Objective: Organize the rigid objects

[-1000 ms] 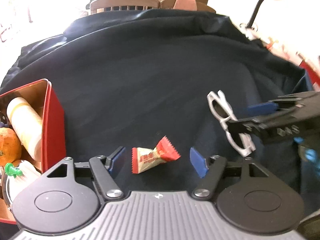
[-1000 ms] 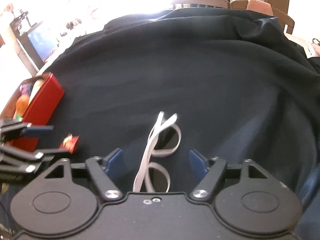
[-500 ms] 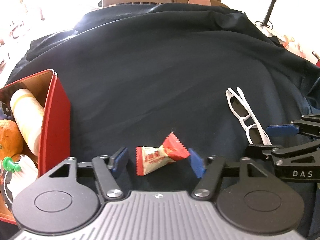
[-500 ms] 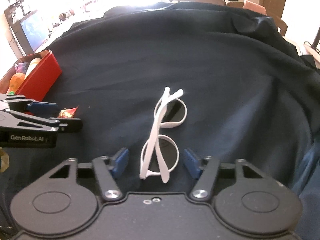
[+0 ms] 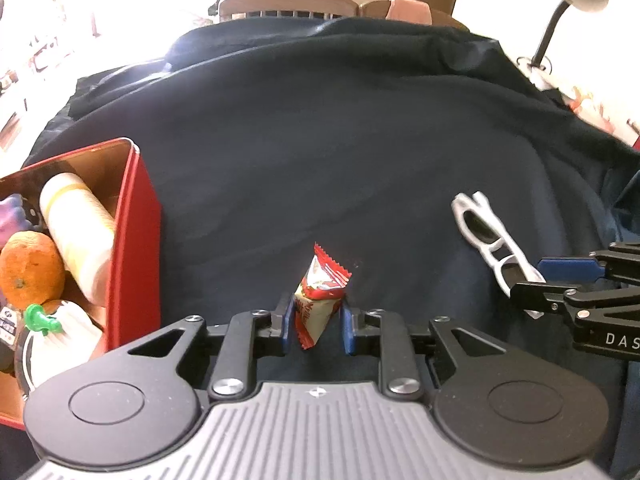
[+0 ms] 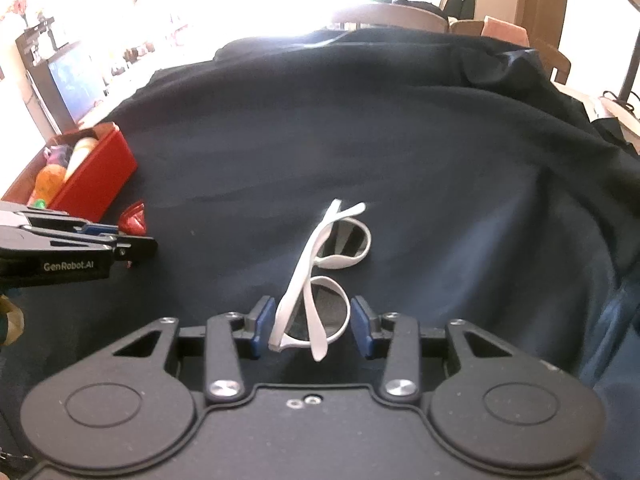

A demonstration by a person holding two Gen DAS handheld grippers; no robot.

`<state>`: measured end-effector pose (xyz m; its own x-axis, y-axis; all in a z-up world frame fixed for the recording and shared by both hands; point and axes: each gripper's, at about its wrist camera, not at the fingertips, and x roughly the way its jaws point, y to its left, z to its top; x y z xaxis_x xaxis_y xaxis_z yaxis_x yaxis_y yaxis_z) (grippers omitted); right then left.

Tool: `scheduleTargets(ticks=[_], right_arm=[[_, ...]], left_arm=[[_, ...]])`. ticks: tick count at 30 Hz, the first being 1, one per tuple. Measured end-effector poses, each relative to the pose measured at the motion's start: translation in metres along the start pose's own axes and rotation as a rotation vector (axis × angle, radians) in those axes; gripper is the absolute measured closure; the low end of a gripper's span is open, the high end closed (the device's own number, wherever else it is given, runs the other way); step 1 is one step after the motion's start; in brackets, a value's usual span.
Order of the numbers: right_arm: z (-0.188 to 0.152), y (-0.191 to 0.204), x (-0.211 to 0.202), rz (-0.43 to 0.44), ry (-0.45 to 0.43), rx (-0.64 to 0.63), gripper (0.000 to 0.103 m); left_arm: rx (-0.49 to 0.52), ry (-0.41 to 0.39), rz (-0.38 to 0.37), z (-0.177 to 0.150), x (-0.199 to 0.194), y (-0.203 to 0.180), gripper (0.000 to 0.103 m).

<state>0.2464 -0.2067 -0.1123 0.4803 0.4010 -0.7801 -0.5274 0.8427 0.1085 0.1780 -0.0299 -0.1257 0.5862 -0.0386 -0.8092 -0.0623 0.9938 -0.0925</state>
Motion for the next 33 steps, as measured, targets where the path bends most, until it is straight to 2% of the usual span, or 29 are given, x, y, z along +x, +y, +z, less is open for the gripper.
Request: scheduleTargets(ticks=[1,5,13,22,33], right_arm=[[0.001,0.0,-0.003,0.007,-0.001,0.001,0.092],[0.001,0.001,-0.008,0.023,-0.003,0.01,0.1],[0.006,0.008,-0.028,0.03,-0.061,0.017,0.101],[0.03,0.03,-0.056,0.054,-0.168,0.002,0.101],[0.068,0.085,-0.064,0.142,-0.246,-0.057,0.101]], left_arm=[[-0.007,-0.004,-0.005,0.001,-0.004,0.001,0.08],[-0.033,-0.006,-0.016,0.003,-0.014,0.008,0.08],[-0.069,-0.052,-0.036,0.01,-0.044,0.026,0.08],[-0.083,-0.122,-0.049,0.017,-0.08,0.049,0.08],[-0.145,-0.16,0.01,0.015,-0.111,0.105,0.08]])
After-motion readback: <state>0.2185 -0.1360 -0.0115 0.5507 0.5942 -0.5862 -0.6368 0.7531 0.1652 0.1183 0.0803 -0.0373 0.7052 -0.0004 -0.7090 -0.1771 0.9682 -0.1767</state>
